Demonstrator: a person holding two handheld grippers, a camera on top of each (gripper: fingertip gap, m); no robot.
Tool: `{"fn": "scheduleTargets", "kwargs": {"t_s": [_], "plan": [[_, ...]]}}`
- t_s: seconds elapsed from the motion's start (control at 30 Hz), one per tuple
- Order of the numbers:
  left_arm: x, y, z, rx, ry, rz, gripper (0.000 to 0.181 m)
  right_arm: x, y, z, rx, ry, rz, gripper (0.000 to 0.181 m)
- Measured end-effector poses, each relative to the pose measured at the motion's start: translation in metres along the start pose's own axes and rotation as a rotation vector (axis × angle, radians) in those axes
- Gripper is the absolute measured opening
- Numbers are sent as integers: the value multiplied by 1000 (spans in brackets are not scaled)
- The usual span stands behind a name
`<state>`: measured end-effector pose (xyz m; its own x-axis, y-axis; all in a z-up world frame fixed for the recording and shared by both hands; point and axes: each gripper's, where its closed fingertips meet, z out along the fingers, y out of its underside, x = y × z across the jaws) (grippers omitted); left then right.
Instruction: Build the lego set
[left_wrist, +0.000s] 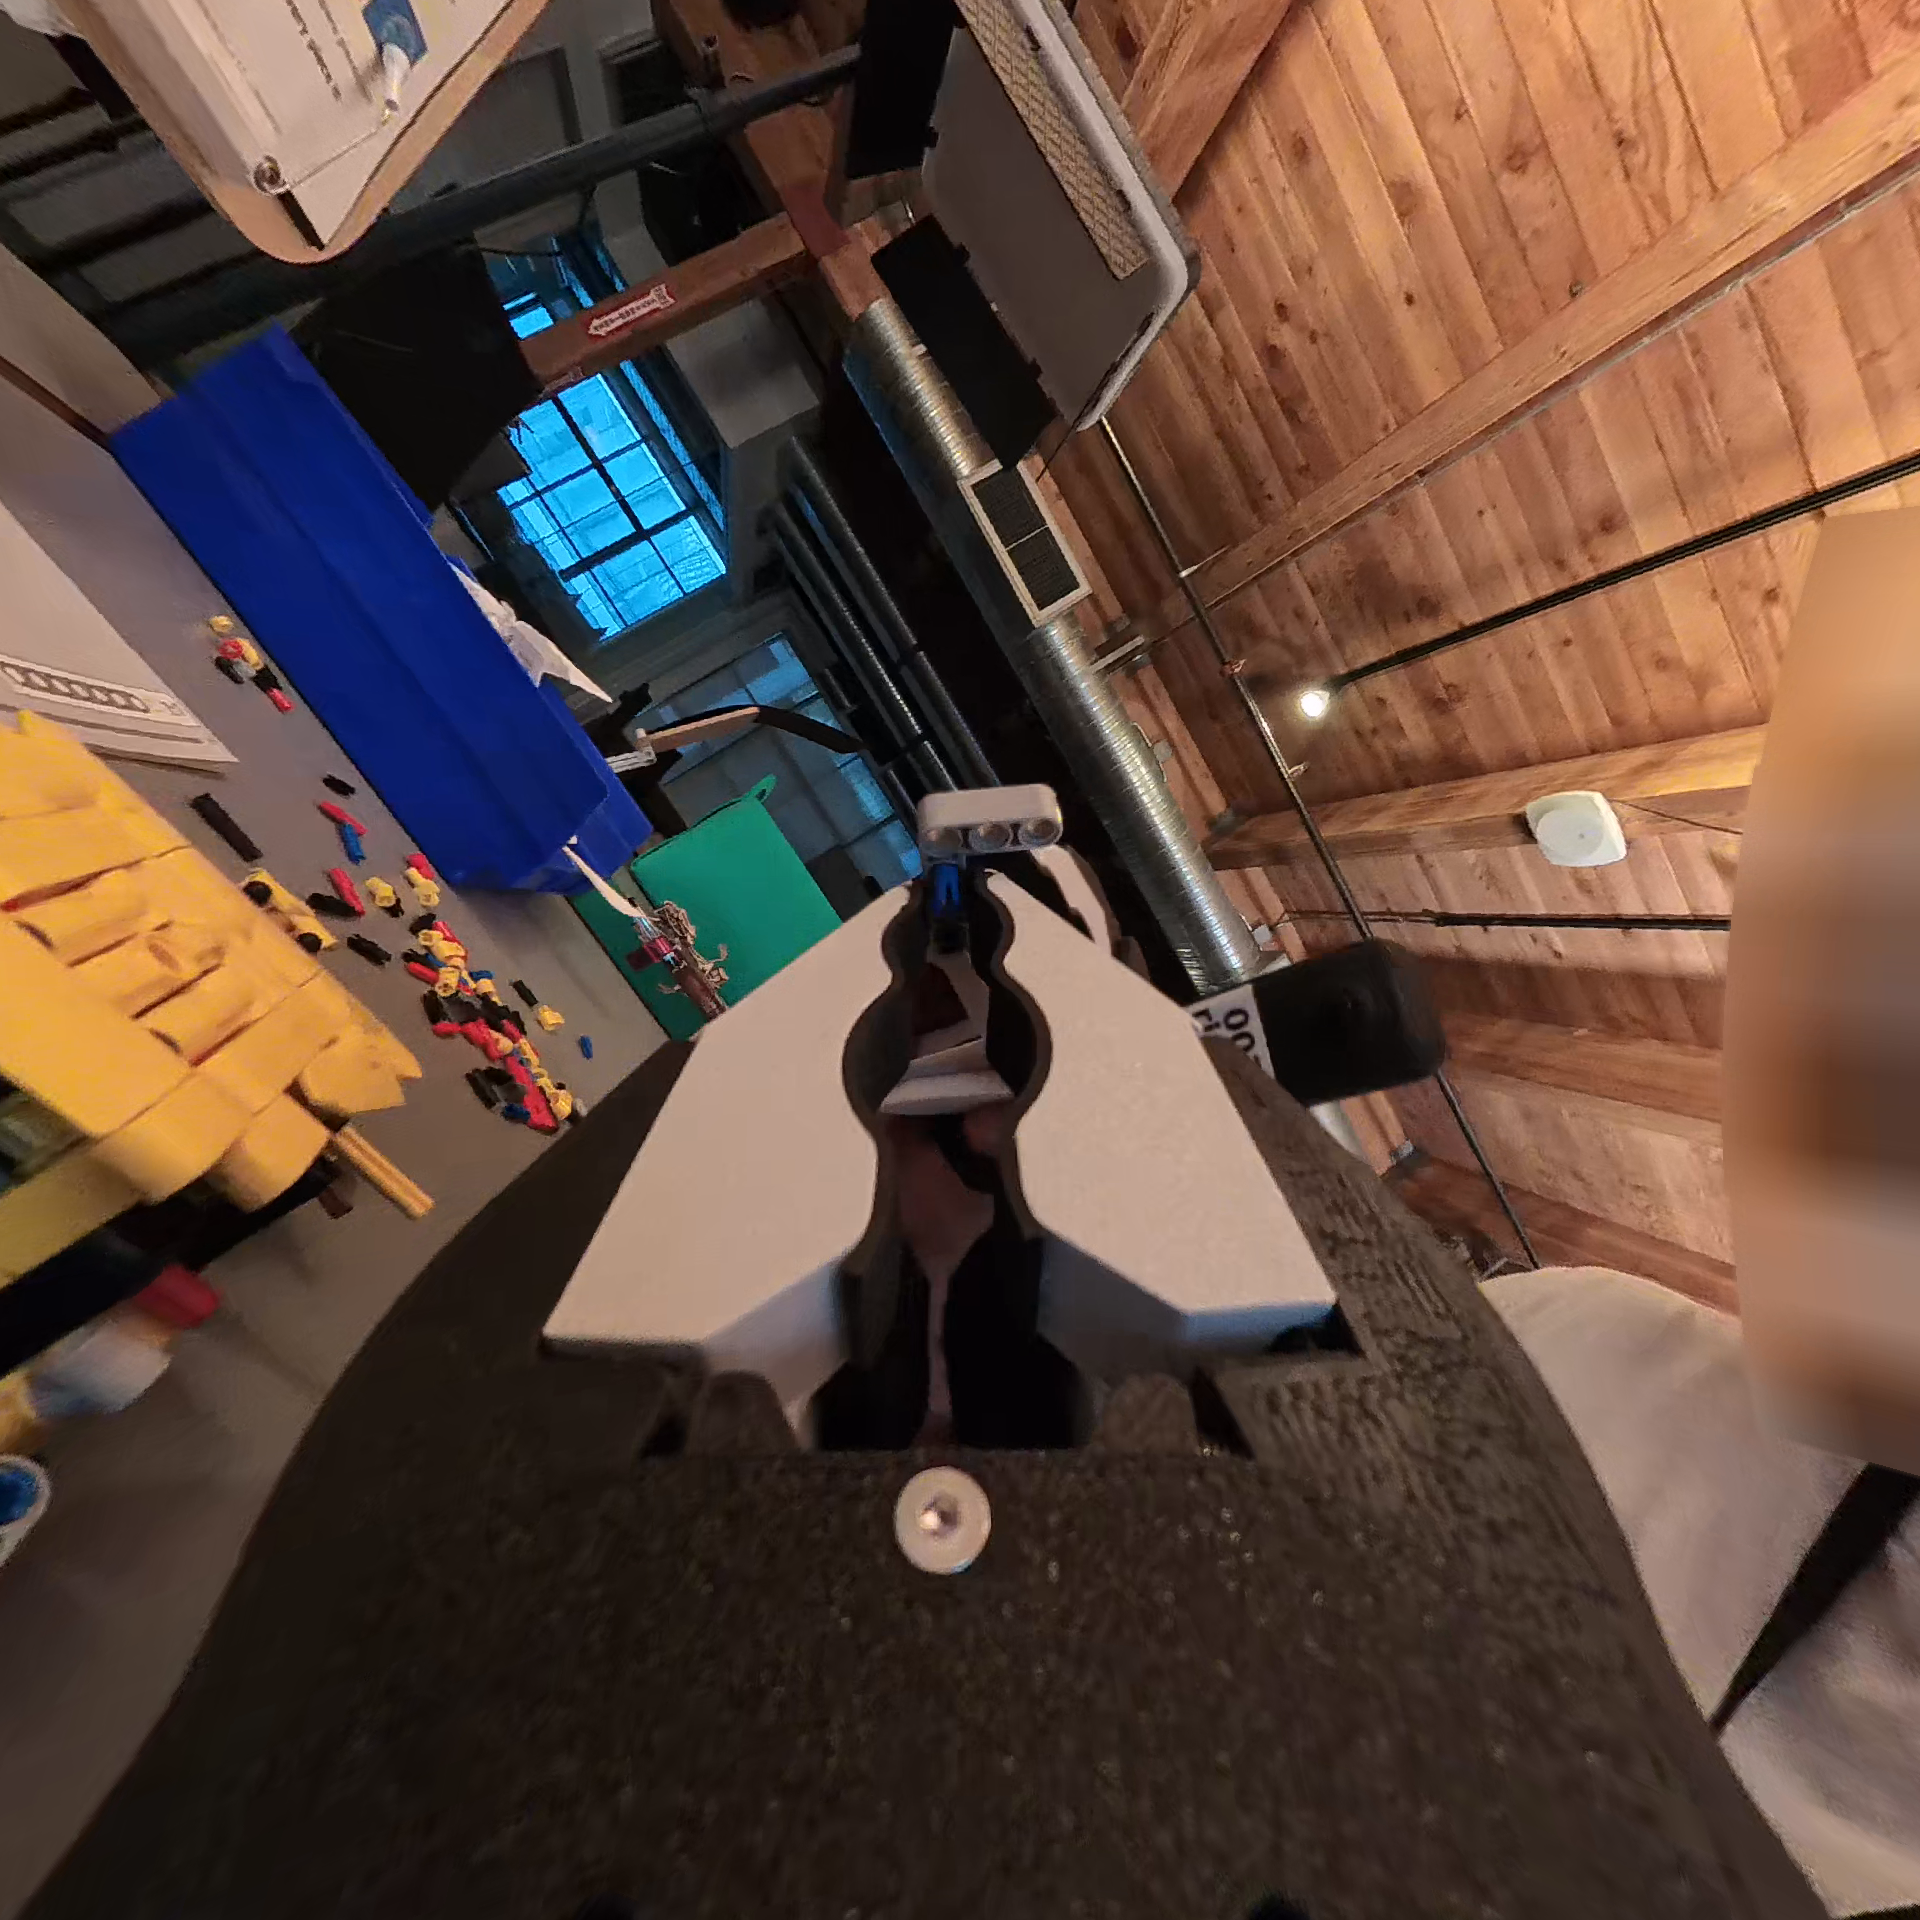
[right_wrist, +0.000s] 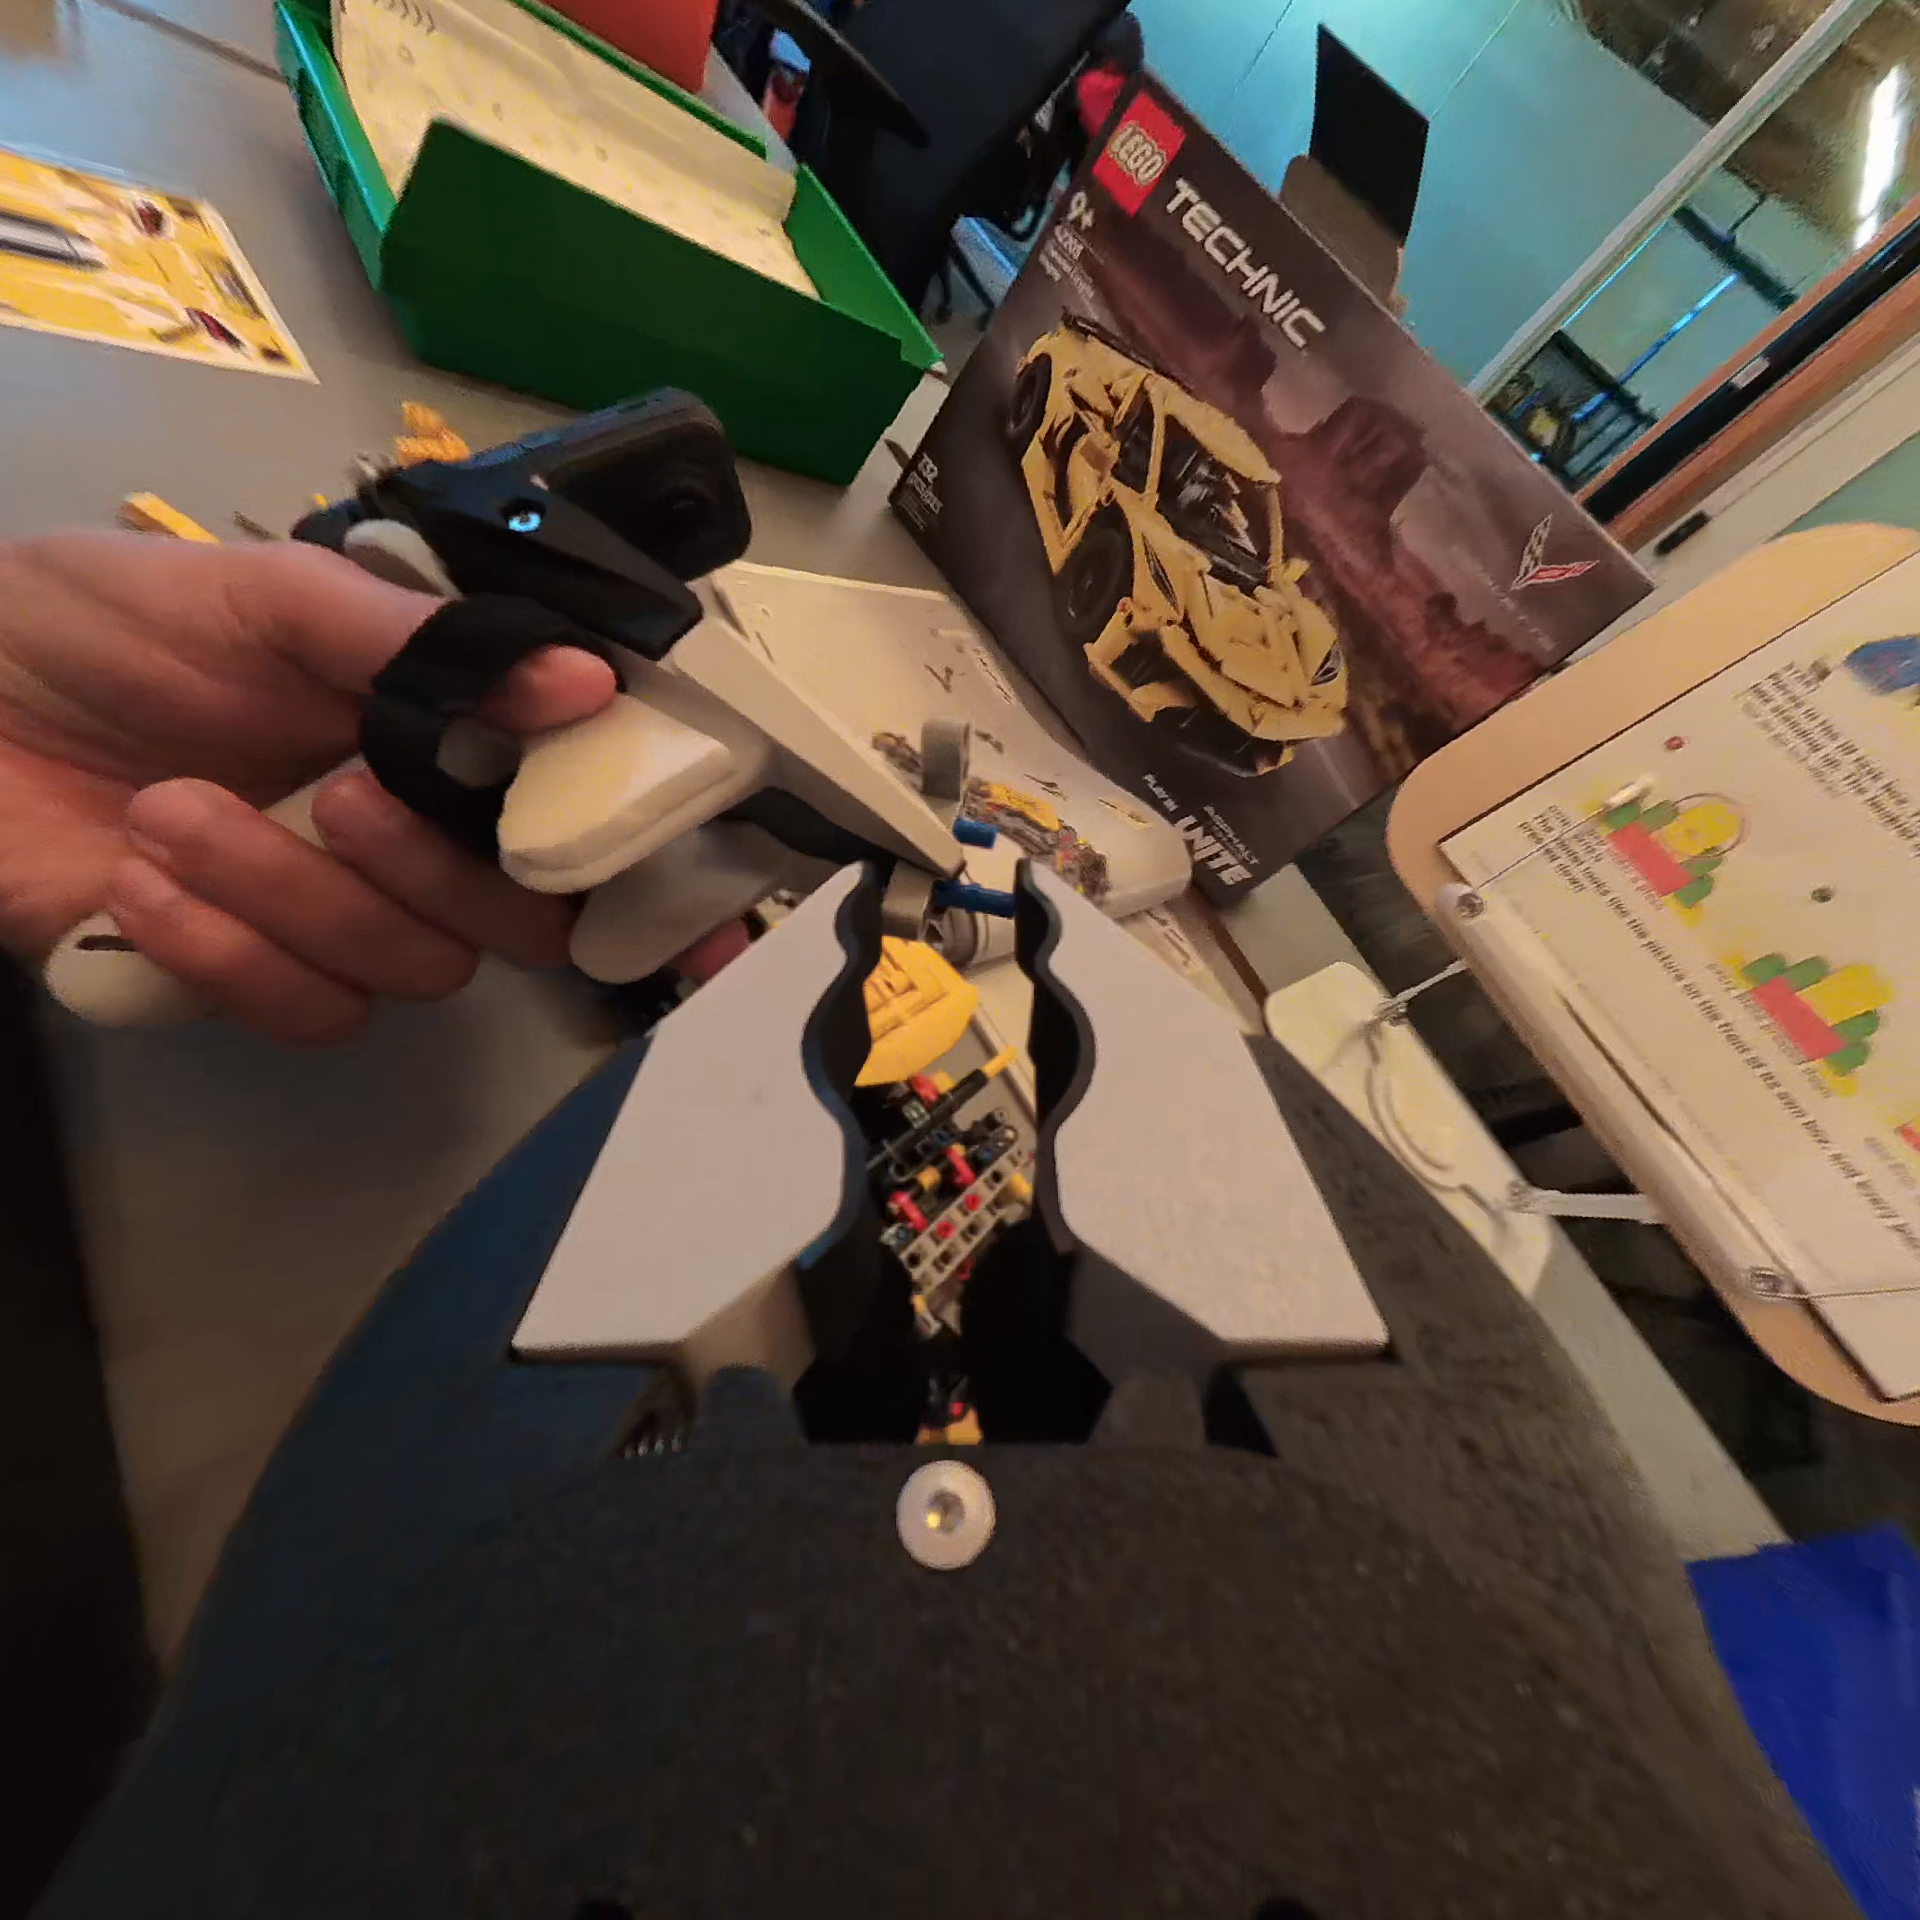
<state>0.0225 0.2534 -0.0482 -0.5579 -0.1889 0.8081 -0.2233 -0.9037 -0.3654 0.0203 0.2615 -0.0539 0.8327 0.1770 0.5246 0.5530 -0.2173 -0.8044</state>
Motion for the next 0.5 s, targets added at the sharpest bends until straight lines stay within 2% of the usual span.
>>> {"fn": "scheduleTargets", "kwargs": {"t_s": [0.17,0.23,0.3,0.5], "plan": [[-2,-2,-2,13,-3,-8,7,-2,1,3,12,40,14,23],[0,-2,-1,7,-5,22,7,-1,-2,2,56,29,49,23],[-3,0,-1,-10,-44,81,7,-2,3,2,37,17,54,24],[-2,5,2,-36,-43,94,7,-2,4,-4,25,96,-73,24]]}}
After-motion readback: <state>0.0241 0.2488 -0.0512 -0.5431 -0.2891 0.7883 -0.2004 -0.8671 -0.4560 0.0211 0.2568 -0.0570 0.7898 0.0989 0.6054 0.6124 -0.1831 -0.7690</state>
